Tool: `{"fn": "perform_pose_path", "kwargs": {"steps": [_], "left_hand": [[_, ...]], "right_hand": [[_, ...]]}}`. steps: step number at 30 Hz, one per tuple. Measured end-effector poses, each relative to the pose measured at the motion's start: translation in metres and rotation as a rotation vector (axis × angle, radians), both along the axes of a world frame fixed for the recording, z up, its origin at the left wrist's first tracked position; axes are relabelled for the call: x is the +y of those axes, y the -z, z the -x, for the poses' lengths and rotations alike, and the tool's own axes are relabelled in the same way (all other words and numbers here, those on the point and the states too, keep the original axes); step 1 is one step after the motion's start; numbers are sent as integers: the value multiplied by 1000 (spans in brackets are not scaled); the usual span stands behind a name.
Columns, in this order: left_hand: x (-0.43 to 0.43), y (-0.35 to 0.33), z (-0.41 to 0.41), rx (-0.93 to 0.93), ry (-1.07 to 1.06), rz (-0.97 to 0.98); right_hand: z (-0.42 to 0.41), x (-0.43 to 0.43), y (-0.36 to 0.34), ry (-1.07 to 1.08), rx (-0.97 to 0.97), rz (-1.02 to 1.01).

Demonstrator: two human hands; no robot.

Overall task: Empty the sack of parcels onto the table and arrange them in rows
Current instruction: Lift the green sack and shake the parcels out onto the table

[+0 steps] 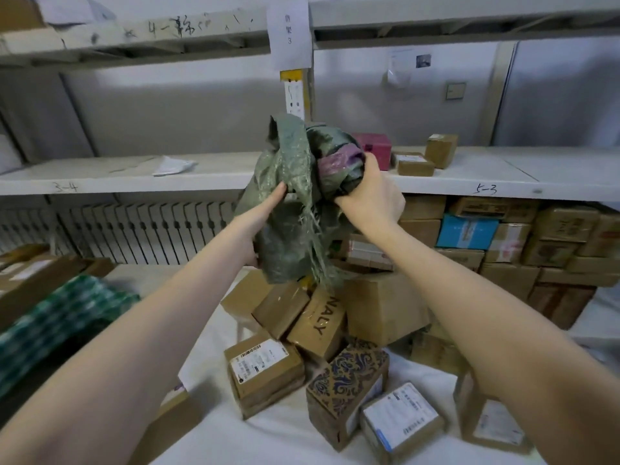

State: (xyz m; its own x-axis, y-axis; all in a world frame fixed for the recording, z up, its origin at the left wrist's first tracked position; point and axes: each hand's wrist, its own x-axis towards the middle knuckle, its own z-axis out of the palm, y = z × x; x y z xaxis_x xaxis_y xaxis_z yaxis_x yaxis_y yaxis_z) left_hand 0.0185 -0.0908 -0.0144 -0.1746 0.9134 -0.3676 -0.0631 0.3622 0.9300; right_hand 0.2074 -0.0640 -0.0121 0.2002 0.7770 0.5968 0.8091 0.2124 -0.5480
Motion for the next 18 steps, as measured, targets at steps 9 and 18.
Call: {"fn": "perform_pose_path", "kwargs": {"steps": [9,18], "left_hand": [[21,-1,50,-513,158,-384],[81,-1,125,304,-199,-434]], "right_hand": [[73,17,3,-300,687,239],[164,92,29,-523,1251,519]]}}
